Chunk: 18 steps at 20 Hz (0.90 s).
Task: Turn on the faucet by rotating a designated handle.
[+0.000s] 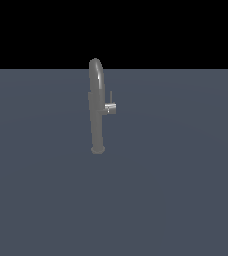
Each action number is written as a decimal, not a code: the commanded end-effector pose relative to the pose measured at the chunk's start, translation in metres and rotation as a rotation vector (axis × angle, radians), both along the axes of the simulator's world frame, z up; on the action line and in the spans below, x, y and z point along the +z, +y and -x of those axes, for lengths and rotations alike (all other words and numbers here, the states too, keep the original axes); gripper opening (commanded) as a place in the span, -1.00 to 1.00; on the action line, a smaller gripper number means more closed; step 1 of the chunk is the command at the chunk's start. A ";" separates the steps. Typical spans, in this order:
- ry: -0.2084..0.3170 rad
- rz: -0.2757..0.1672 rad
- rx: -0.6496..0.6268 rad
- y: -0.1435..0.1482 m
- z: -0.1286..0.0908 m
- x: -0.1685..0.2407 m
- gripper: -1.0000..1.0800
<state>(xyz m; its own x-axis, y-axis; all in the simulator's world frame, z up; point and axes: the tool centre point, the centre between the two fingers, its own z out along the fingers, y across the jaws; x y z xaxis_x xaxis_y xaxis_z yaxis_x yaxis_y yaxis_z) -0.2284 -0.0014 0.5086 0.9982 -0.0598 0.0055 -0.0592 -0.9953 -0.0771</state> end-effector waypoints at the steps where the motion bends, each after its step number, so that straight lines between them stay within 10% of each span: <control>1: 0.029 -0.022 -0.021 0.001 -0.009 -0.002 -1.00; 18: 0.307 -0.241 -0.227 0.005 -0.097 -0.035 -1.00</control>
